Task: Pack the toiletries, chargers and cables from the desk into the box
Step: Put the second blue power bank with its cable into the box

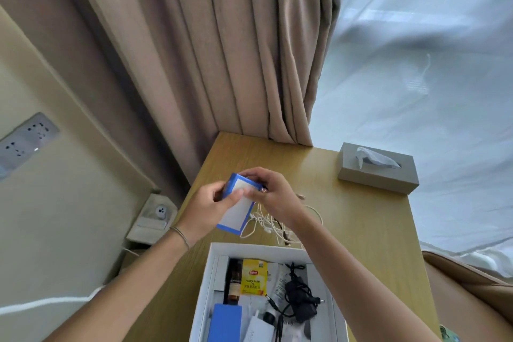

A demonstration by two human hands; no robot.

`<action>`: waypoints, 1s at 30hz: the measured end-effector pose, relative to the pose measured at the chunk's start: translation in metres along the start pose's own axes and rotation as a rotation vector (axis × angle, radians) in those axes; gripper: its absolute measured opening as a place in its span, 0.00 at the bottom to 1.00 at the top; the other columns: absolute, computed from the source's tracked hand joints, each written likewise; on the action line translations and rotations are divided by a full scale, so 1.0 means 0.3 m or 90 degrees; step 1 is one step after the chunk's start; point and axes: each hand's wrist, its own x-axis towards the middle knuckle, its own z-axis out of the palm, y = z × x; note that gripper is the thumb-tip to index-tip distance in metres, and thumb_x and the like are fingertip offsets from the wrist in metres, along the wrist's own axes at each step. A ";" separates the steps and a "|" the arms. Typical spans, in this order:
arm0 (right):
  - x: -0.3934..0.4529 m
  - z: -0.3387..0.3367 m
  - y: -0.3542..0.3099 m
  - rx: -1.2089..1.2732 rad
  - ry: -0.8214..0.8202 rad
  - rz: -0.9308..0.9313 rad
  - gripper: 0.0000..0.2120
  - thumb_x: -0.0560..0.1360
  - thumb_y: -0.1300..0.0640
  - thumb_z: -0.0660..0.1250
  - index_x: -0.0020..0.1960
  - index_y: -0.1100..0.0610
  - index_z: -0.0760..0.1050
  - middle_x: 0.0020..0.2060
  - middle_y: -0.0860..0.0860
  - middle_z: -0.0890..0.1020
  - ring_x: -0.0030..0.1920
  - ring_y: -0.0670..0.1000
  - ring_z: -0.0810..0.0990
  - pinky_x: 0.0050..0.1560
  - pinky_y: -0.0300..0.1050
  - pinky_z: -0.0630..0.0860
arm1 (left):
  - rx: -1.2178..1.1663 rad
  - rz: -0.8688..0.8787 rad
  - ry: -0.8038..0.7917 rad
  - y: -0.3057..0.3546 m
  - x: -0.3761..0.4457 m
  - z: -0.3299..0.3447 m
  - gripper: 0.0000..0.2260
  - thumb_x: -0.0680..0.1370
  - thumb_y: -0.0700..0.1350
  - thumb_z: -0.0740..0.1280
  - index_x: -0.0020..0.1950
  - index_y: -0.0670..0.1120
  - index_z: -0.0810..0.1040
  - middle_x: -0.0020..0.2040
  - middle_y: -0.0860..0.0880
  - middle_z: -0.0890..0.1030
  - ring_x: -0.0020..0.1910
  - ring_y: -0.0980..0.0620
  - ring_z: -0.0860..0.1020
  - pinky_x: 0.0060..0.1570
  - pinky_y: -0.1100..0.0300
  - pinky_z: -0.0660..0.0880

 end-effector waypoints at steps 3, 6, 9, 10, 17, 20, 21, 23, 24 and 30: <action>-0.001 0.004 0.015 0.011 0.031 0.030 0.10 0.79 0.59 0.69 0.60 0.58 0.80 0.49 0.55 0.86 0.48 0.50 0.83 0.53 0.50 0.79 | -0.032 -0.024 0.078 -0.021 -0.020 0.006 0.15 0.76 0.58 0.69 0.51 0.47 0.82 0.41 0.46 0.84 0.40 0.48 0.83 0.36 0.56 0.75; -0.009 -0.015 0.086 -0.031 0.039 0.078 0.08 0.82 0.56 0.65 0.55 0.60 0.80 0.45 0.59 0.84 0.45 0.55 0.79 0.50 0.53 0.75 | -0.126 -0.053 0.140 -0.036 -0.036 -0.008 0.12 0.78 0.55 0.68 0.50 0.48 0.83 0.44 0.43 0.85 0.41 0.49 0.84 0.39 0.55 0.76; -0.032 -0.018 0.162 -0.055 0.031 0.147 0.05 0.81 0.57 0.65 0.49 0.55 0.80 0.41 0.48 0.83 0.44 0.49 0.80 0.53 0.48 0.75 | -0.174 -0.031 0.147 -0.035 -0.047 -0.033 0.08 0.78 0.53 0.69 0.49 0.50 0.83 0.45 0.46 0.85 0.42 0.53 0.84 0.38 0.60 0.77; -0.035 -0.020 0.188 -0.078 0.038 0.156 0.06 0.81 0.58 0.65 0.47 0.54 0.80 0.40 0.46 0.82 0.44 0.47 0.81 0.54 0.49 0.77 | -0.192 -0.026 0.145 -0.032 -0.052 -0.040 0.08 0.78 0.54 0.69 0.50 0.50 0.83 0.46 0.48 0.85 0.44 0.53 0.84 0.40 0.60 0.77; -0.041 -0.027 0.171 -0.085 0.116 0.200 0.08 0.79 0.64 0.61 0.46 0.56 0.77 0.42 0.52 0.82 0.44 0.51 0.80 0.54 0.55 0.78 | -0.362 -0.094 0.145 -0.036 -0.068 -0.070 0.10 0.80 0.49 0.67 0.59 0.49 0.82 0.51 0.49 0.85 0.50 0.52 0.82 0.43 0.60 0.79; -0.057 -0.051 0.105 -0.045 0.055 0.162 0.12 0.71 0.63 0.66 0.54 0.54 0.78 0.40 0.51 0.82 0.42 0.52 0.79 0.48 0.50 0.77 | -0.401 -0.142 0.137 -0.061 -0.088 -0.070 0.14 0.80 0.50 0.66 0.64 0.46 0.79 0.56 0.44 0.82 0.54 0.48 0.80 0.48 0.55 0.77; -0.066 -0.058 0.085 -0.025 0.034 0.163 0.14 0.71 0.64 0.66 0.55 0.53 0.79 0.38 0.50 0.81 0.41 0.51 0.79 0.48 0.49 0.77 | -0.411 -0.154 0.131 -0.068 -0.096 -0.067 0.16 0.79 0.50 0.66 0.65 0.46 0.78 0.57 0.43 0.82 0.55 0.47 0.79 0.49 0.55 0.76; -0.084 -0.068 0.049 0.019 0.015 0.158 0.11 0.74 0.63 0.67 0.54 0.53 0.82 0.35 0.50 0.79 0.37 0.49 0.76 0.45 0.46 0.76 | -0.433 -0.165 0.110 -0.075 -0.109 -0.060 0.19 0.77 0.52 0.66 0.66 0.45 0.78 0.57 0.43 0.82 0.55 0.47 0.79 0.48 0.56 0.77; -0.095 -0.071 0.030 0.035 0.016 0.152 0.08 0.77 0.63 0.66 0.52 0.55 0.83 0.34 0.49 0.76 0.35 0.47 0.74 0.43 0.43 0.75 | -0.452 -0.167 0.101 -0.079 -0.114 -0.057 0.20 0.77 0.52 0.67 0.66 0.45 0.78 0.56 0.44 0.82 0.54 0.48 0.80 0.47 0.57 0.77; -0.145 -0.082 -0.066 0.085 0.069 0.145 0.11 0.84 0.58 0.61 0.48 0.61 0.79 0.27 0.45 0.65 0.27 0.46 0.63 0.31 0.39 0.68 | -0.575 -0.203 0.071 -0.108 -0.127 -0.047 0.19 0.77 0.51 0.66 0.66 0.47 0.78 0.53 0.47 0.82 0.52 0.50 0.80 0.50 0.55 0.78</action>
